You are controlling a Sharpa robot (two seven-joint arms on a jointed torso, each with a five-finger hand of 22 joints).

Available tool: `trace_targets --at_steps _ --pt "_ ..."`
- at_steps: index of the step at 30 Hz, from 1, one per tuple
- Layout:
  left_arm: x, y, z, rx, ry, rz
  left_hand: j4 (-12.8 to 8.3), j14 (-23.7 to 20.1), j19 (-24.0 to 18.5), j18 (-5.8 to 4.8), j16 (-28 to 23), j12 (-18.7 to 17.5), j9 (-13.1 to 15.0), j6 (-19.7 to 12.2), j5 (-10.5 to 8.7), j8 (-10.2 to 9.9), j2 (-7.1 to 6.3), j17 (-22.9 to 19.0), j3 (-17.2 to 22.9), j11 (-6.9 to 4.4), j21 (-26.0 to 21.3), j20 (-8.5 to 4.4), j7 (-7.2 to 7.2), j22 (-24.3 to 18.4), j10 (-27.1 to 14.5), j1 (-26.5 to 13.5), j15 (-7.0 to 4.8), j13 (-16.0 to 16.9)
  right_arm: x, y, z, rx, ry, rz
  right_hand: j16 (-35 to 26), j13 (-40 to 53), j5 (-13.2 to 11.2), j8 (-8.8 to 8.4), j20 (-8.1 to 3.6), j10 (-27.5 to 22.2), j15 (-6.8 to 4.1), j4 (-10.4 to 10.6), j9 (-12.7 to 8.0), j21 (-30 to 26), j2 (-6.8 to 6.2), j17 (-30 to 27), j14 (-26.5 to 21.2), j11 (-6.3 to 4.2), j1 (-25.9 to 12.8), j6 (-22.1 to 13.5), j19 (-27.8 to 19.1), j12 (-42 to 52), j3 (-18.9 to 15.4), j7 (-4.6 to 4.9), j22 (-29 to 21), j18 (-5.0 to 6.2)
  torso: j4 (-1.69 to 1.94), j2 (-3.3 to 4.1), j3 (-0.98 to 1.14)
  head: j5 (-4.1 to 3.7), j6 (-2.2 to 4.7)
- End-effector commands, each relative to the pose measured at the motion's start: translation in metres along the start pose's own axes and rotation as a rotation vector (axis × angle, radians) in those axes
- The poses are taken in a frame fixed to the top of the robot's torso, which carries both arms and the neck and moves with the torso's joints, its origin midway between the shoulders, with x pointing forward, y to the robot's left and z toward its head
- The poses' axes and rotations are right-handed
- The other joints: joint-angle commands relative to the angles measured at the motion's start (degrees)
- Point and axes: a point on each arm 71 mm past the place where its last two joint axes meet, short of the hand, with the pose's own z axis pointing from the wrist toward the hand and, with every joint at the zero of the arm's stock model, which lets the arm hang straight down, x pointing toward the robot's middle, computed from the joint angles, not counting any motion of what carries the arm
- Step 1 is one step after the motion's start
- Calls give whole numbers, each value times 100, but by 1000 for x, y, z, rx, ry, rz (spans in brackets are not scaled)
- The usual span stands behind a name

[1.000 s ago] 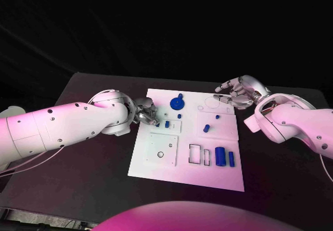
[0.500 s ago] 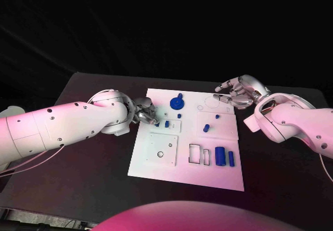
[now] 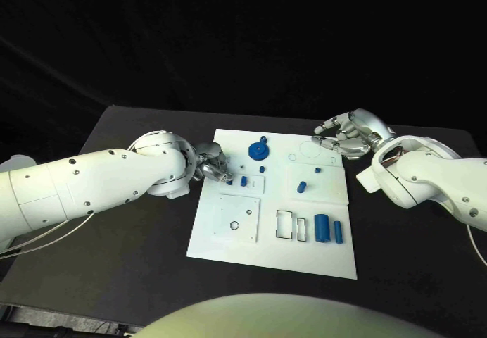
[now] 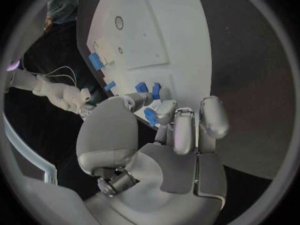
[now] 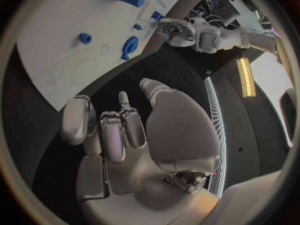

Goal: Assemble the parts on the task board

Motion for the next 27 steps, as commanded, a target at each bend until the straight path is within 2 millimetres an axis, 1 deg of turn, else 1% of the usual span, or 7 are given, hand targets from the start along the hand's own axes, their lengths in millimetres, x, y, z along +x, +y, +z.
trace_targets --at_steps 1,9,21,25,27 --pt "4 -2 1 4 29 0 33 394 21 -89 27 11 -6 18 -5 -24 3 708 -86 -3 -11 -16 13 -4 14 -66 -51 11 1 0 0 -8 6 3 -22 518 12 20 2 -13 8 29 -6 -34 2 801 435 -7 -49 -24 -41 -26 -1 6 -5 81 0 -1 0 -2 2" --pt "4 -2 1 0 32 1 95 395 22 -89 28 15 -12 30 -7 -33 4 709 -201 -1 -13 -16 14 -5 15 -81 -50 19 1 0 0 -7 5 3 -21 520 11 22 2 -12 8 48 -7 -32 4 802 435 -8 -65 -27 -38 -25 -10 6 -1 80 1 0 0 -4 -5" --pt "4 -1 1 -4 34 -3 253 395 26 -90 28 15 -27 52 -2 -56 20 710 -451 3 -18 -14 19 -2 14 -116 -47 28 1 0 0 -7 5 3 -22 522 10 24 2 -10 8 61 -7 -30 6 802 435 -8 -77 -29 -36 -23 -15 6 1 80 2 -1 -2 -2 -6" --pt "4 0 1 -6 34 -5 304 394 30 -91 27 19 -37 67 0 -72 37 708 -631 10 -18 -10 27 3 17 -198 -43 39 0 0 0 -7 5 3 -21 521 10 26 2 -11 8 72 -8 -35 7 803 435 -8 -85 -30 -39 -23 -20 5 -2 81 2 2 -1 -3 -11" --pt "4 0 1 -7 34 -8 315 394 29 -90 28 23 -49 77 4 -92 85 710 -757 14 -23 -7 31 -1 20 -307 -38 49 0 0 0 -7 5 3 -21 521 10 26 2 -11 8 72 -8 -35 7 803 435 -8 -85 -30 -39 -23 -20 5 -2 81 0 0 0 -2 -12"
